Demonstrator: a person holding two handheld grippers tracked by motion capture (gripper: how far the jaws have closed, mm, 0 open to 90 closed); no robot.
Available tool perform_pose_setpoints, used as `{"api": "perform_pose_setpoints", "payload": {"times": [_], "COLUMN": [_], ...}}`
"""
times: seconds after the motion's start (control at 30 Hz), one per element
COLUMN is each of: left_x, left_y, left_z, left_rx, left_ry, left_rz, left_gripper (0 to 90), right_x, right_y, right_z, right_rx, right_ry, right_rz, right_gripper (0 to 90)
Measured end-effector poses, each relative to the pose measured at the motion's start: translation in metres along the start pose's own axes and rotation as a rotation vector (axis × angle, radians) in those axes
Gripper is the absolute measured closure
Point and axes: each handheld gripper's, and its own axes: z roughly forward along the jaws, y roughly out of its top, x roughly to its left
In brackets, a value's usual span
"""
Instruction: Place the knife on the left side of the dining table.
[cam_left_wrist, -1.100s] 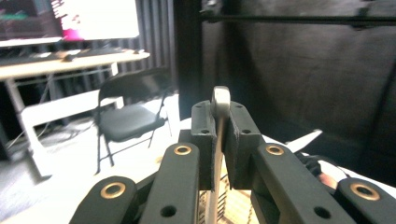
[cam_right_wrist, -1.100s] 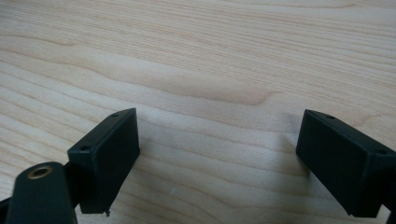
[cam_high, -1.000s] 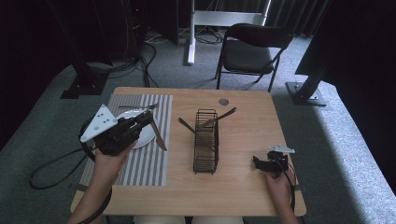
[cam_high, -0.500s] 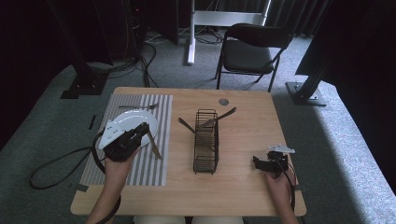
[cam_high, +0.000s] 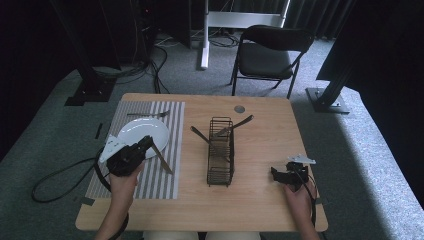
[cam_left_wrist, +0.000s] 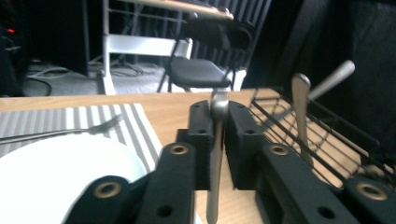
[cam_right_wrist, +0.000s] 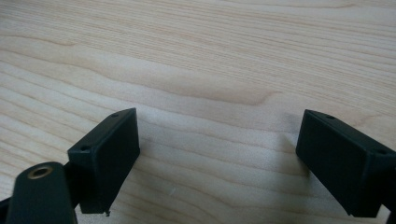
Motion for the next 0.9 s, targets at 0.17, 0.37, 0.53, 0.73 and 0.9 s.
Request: {"api": "perform_pose_setpoints", "payload": {"times": [0.17,0.37,0.53,0.73,0.9], "left_x": [0.016,0.045,0.070,0.097,0.118], "left_y": [-0.003,-0.017,-0.033,-0.055,-0.077], "left_z": [-0.011,-0.022,-0.027,-0.030,-0.031], "left_rx": [0.003,0.021,0.027,0.040,0.056], "left_ry": [0.063,0.123,0.178,0.210,0.226], "left_rz": [-0.024,-0.056,-0.112,-0.177,-0.275], "left_gripper": [80.2,77.0,72.7,69.5,68.1], "right_x": [0.000,0.000,0.000,0.000,0.000], "right_y": [0.000,0.000,0.000,0.000,0.000], "right_z": [0.000,0.000,0.000,0.000,0.000], "right_rx": [0.000,0.000,-0.001,-0.001,-0.001], "right_ry": [-0.001,0.000,-0.001,-0.001,-0.001], "right_rz": [-0.001,0.000,0.001,0.001,0.002], "right_gripper": [12.5,12.5,12.5,12.5,12.5]}}
